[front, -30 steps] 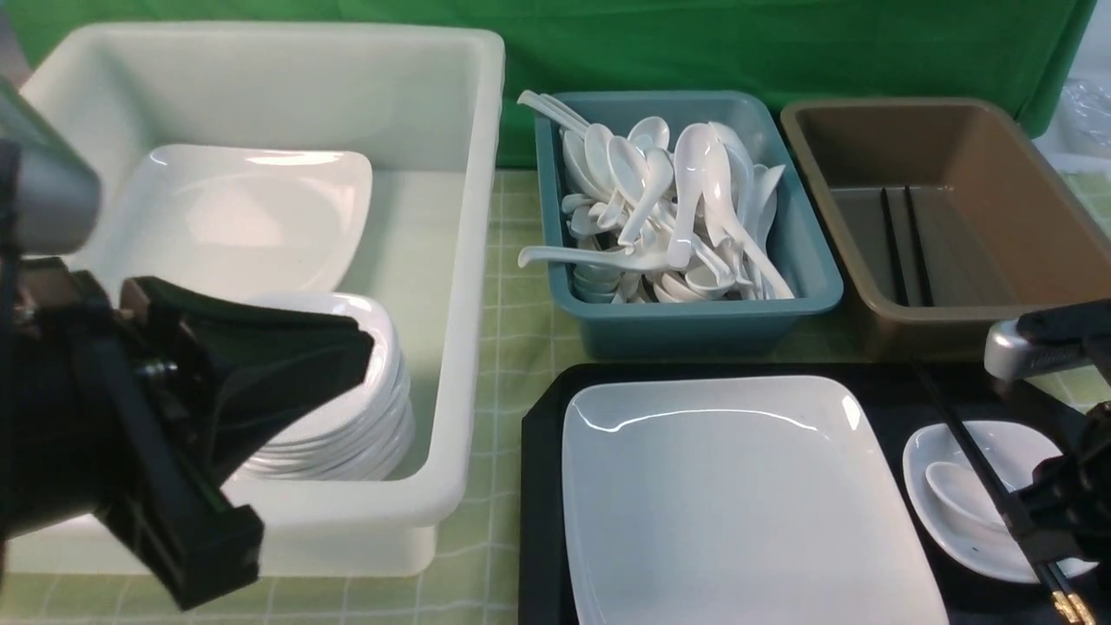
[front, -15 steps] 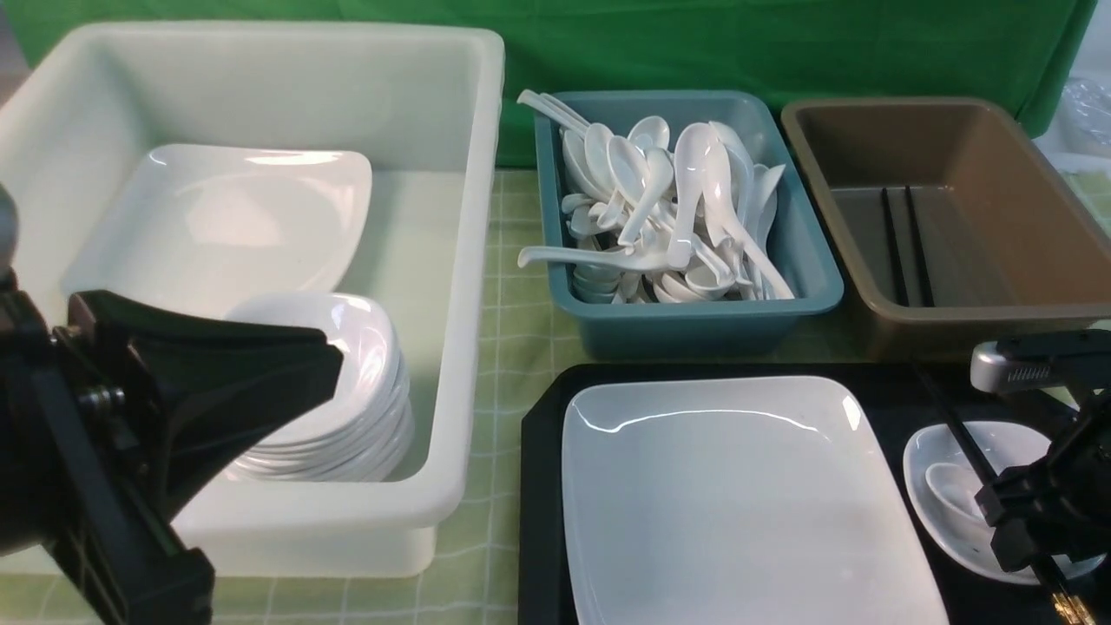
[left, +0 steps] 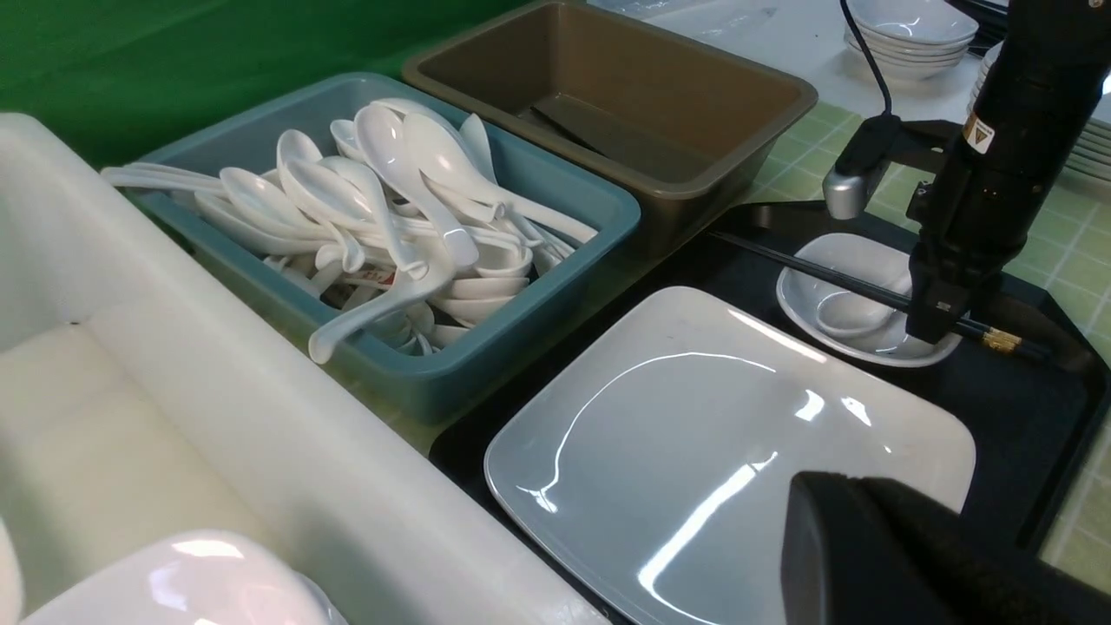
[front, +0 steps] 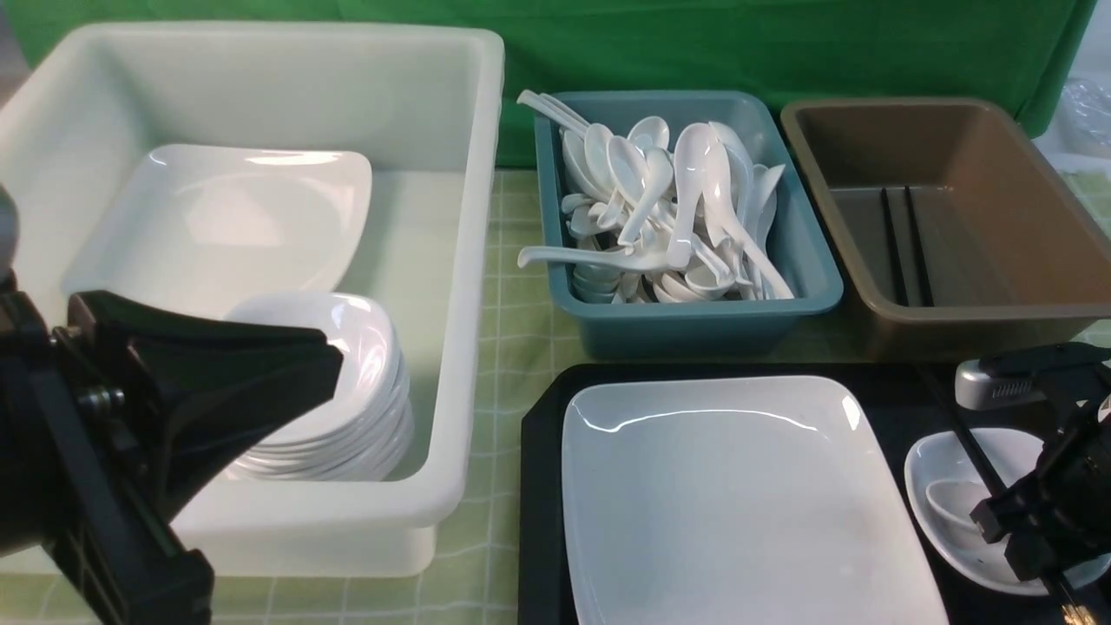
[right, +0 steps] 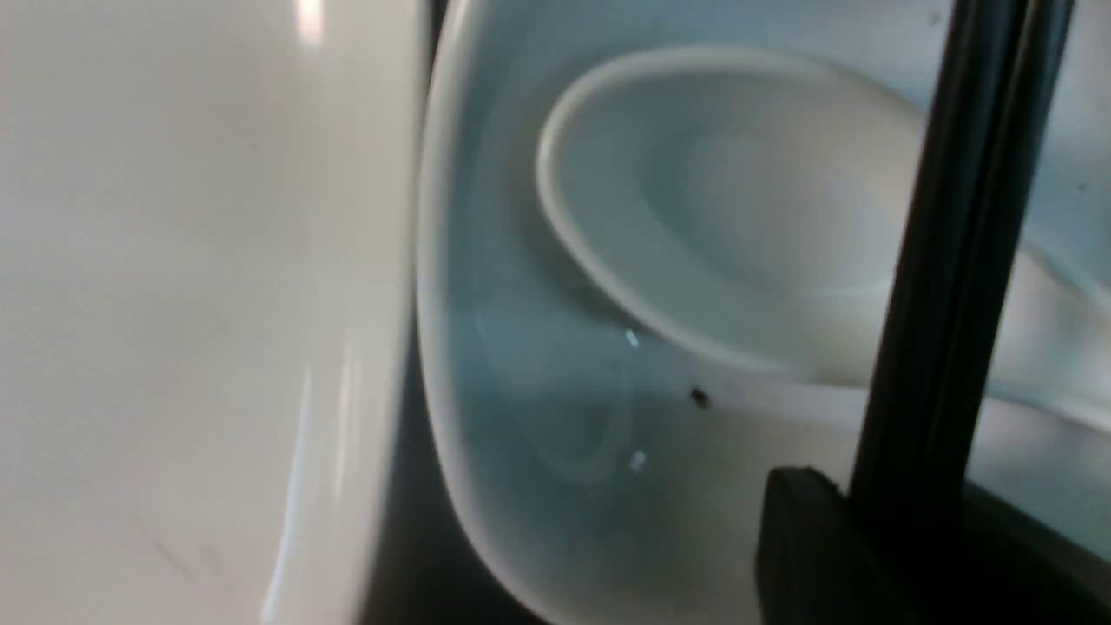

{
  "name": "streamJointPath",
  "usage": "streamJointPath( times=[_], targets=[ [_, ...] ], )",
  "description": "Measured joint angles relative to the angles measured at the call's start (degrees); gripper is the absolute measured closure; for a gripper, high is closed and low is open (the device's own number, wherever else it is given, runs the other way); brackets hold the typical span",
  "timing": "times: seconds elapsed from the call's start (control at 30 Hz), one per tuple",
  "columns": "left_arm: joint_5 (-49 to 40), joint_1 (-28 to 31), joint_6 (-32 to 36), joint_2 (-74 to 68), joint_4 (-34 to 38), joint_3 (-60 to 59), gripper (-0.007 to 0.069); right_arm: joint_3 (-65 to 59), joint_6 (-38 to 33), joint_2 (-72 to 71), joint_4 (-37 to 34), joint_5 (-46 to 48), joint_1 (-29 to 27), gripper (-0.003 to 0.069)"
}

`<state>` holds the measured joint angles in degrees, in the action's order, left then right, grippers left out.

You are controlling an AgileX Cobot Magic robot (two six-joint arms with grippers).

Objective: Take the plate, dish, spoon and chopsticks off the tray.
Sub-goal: Use the right arm to grab a pair of chopsticks from the plate, then use the right arm to put the chopsticks into the small storage box on the right, then use the right arm to grab a soup spoon from the plate

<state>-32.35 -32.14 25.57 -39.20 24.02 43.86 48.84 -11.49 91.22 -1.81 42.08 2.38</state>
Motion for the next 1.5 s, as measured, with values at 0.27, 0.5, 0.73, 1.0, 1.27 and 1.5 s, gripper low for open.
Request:
streamJointPath(
  times=[0.27, 0.5, 0.73, 1.0, 1.27, 1.5],
  targets=[
    [1.88, 0.0, 0.0, 0.0, -0.05, 0.0, 0.0603, 0.8, -6.23, -8.11, 0.06, 7.91, 4.63, 0.0509],
    [9.24, 0.0, 0.0, 0.0, 0.02, 0.0, 0.0603, 11.45, -6.01, -12.4, -10.31, 3.22, 4.16, 0.0509],
    [11.49, 0.0, 0.0, 0.0, 0.03, 0.0, 0.0603, 33.7, -5.81, 6.78, -22.46, -8.03, -4.8, 0.0509],
    [11.44, 0.0, 0.0, 0.0, 0.03, 0.0, 0.0603, 47.21, -4.09, 23.88, -21.62, -8.87, -5.87, 0.0476],
    [10.6, 0.0, 0.02, 0.0, -2.14, 0.0, 0.0603, 49.28, -3.16, 21.88, -15.03, -1.93, -5.87, 0.0228],
    [9.73, 0.0, 0.02, 0.0, -2.14, 0.0, 0.0603, 45.51, -6.45, 11.66, -7.44, 13.28, -2.69, 0.0391]
  ],
)
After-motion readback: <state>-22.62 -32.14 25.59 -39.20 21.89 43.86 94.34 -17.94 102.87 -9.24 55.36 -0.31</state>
